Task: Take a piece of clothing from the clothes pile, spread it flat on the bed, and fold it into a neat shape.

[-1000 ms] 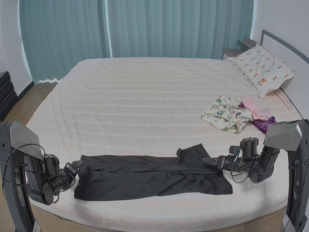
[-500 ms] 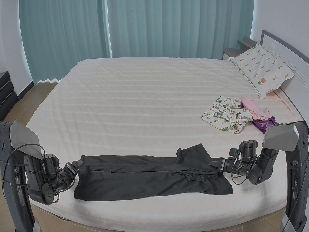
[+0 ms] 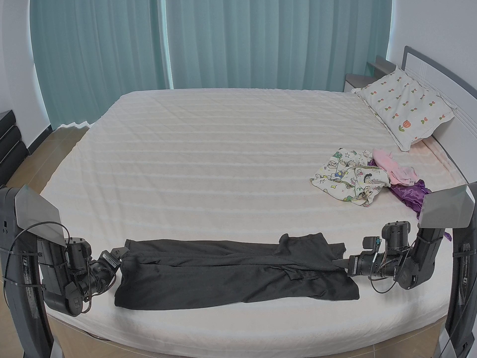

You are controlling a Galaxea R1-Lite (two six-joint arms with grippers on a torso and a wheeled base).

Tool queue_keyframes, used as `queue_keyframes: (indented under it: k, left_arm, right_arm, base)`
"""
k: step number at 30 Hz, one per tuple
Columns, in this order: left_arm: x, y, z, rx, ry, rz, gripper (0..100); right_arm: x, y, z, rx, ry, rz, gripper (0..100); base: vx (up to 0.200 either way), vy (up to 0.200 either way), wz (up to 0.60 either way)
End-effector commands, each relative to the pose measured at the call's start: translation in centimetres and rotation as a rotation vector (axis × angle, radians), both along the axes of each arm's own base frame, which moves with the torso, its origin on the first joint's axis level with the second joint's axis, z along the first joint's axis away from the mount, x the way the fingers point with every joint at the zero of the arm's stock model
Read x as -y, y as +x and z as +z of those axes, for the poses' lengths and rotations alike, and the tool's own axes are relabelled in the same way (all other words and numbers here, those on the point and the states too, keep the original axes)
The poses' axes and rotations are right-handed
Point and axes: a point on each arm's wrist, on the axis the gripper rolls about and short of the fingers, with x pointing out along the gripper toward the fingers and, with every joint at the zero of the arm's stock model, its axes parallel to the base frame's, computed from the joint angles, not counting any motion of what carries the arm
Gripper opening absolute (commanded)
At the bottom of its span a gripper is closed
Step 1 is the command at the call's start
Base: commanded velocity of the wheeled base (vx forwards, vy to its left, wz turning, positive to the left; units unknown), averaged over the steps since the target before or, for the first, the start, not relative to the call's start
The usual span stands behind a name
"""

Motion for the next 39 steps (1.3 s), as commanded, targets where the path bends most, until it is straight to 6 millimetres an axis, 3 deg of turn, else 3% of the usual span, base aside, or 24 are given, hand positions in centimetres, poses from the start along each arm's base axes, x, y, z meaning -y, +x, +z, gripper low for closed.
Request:
queue_keyframes:
  k: [1,3,4,11,15,18,22,27,33,39]
  left_arm:
    - [0.0,0.1,0.1,0.015,0.001,0.0,100]
    - [0.0,0.1,0.1,0.015,0.001,0.0,100]
    - [0.0,0.1,0.1,0.015,0.001,0.0,100]
    - [-0.1,0.1,0.2,0.018,0.0,0.003,100]
    - [-0.2,0.5,0.8,0.052,0.001,0.012,100]
    - [-0.1,0.8,3.3,0.134,0.01,0.008,100]
    - [-0.1,2.1,4.1,0.152,0.047,-0.005,100]
    - [-0.8,5.6,4.1,0.074,0.111,-0.004,100]
    - [-1.0,8.7,2.4,0.035,0.1,-0.1,100]
    - [-0.6,9.0,0.4,-0.004,0.102,-0.177,100]
  right_arm:
    - [0.2,-0.7,0.3,0.004,-0.018,0.018,0]
    - [0.2,-1.0,-0.4,-0.005,-0.039,0.034,0]
    - [0.3,-1.0,-0.6,-0.011,-0.041,0.035,100]
    - [0.3,-1.0,-0.7,-0.013,-0.042,0.036,100]
    - [0.9,-0.5,0.5,0.042,-0.029,0.016,100]
    - [2.1,0.4,2.0,0.087,0.006,-0.042,100]
    - [2.5,1.7,2.3,0.064,0.095,-0.111,100]
    - [2.9,3.5,0.7,0.024,0.148,-0.167,100]
    - [3.0,3.2,-0.3,-0.022,0.144,-0.181,100]
    - [3.9,2.7,-0.7,-0.063,0.194,-0.244,100]
  base:
    - [0.0,0.0,0.0]
    - [0.0,0.0,0.0]
    - [0.0,0.0,0.0]
    - [0.0,0.0,0.0]
    - [0.0,0.0,0.0]
    - [0.0,0.0,0.0]
    - [0.0,0.0,0.0]
    - [0.0,0.0,0.0]
    - [0.0,0.0,0.0]
    - [0.0,0.0,0.0]
